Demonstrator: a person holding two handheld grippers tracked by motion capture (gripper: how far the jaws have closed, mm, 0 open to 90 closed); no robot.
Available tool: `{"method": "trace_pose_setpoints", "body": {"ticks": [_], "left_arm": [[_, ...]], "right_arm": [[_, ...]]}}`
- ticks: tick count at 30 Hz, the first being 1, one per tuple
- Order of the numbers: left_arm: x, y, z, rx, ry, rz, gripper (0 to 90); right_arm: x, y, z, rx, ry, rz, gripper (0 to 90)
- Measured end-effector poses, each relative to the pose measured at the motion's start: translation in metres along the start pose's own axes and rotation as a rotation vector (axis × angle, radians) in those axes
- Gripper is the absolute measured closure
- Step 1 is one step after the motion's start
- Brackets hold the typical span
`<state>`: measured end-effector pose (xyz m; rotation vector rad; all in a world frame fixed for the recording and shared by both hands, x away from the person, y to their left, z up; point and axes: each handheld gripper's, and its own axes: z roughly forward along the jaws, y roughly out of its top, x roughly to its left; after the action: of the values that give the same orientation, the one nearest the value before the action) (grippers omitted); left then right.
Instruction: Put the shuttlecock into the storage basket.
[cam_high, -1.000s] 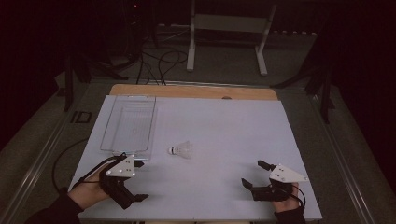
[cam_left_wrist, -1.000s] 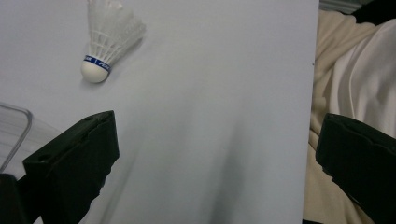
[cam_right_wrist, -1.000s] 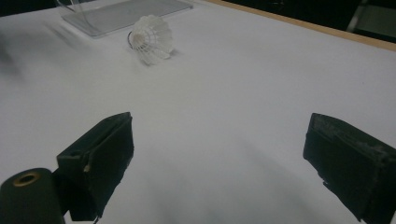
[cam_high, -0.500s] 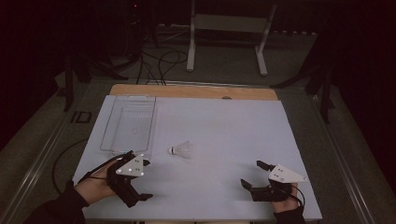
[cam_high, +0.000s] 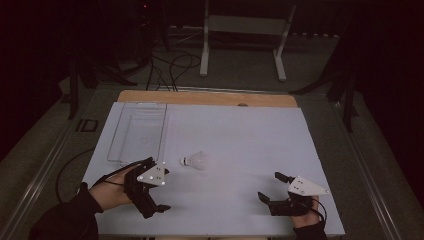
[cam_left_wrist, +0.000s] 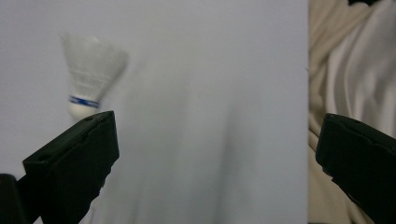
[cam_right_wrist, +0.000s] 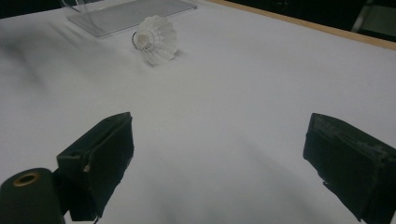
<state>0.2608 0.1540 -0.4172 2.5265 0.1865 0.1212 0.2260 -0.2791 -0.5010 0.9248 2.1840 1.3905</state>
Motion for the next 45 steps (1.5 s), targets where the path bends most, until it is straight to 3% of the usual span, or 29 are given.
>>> {"method": "trace_pose_setpoints", "body": {"ticks": [1, 2, 5, 11, 14, 17, 21, 24, 28, 33, 43, 45], "left_arm": [[0.0, 0.003, -0.001, -0.01, 0.008, 0.001, 0.2], [0.0, 0.007, -0.002, -0.022, 0.029, 0.045, 0.2], [-0.001, 0.011, -0.002, -0.013, 0.04, 0.08, 0.2], [0.009, 0.02, 0.004, 0.029, 0.005, 0.085, 0.2], [0.012, 0.022, 0.008, 0.058, 0.048, 0.109, 0.2], [0.016, 0.026, 0.008, 0.062, 0.084, 0.095, 0.2], [0.022, 0.03, 0.006, 0.05, 0.081, 0.075, 0.2], [0.027, 0.034, 0.008, 0.064, 0.065, 0.064, 0.2], [0.032, 0.039, 0.012, 0.074, 0.047, 0.091, 0.2], [0.04, 0.046, 0.017, 0.094, 0.011, 0.091, 0.2], [0.056, 0.051, 0.029, 0.146, 0.002, 0.084, 0.2], [0.065, 0.051, 0.035, 0.158, 0.006, 0.076, 0.3]], "right_arm": [[0.0, 0.0, 0.0, 0.001, 0.001, -0.001, 8.5], [0.0, 0.0, 0.0, 0.0, 0.001, -0.002, 8.5], [0.0, 0.0, 0.0, 0.0, 0.001, -0.001, 8.5], [0.0, 0.0, -0.001, -0.005, 0.006, -0.003, 8.5], [0.0, 0.0, -0.001, -0.008, 0.006, -0.008, 8.5], [0.0, 0.001, -0.001, -0.01, 0.005, -0.009, 8.5], [0.001, 0.001, -0.001, -0.011, 0.006, -0.007, 8.5], [0.0, 0.001, -0.001, -0.01, 0.006, -0.007, 8.5], [0.0, 0.001, -0.001, -0.013, 0.006, -0.007, 8.5], [0.001, 0.001, -0.001, -0.015, 0.005, -0.008, 8.5], [0.0, 0.001, -0.001, -0.022, 0.004, -0.014, 8.5], [0.0, 0.001, -0.001, -0.022, 0.006, -0.01, 8.5]]}}
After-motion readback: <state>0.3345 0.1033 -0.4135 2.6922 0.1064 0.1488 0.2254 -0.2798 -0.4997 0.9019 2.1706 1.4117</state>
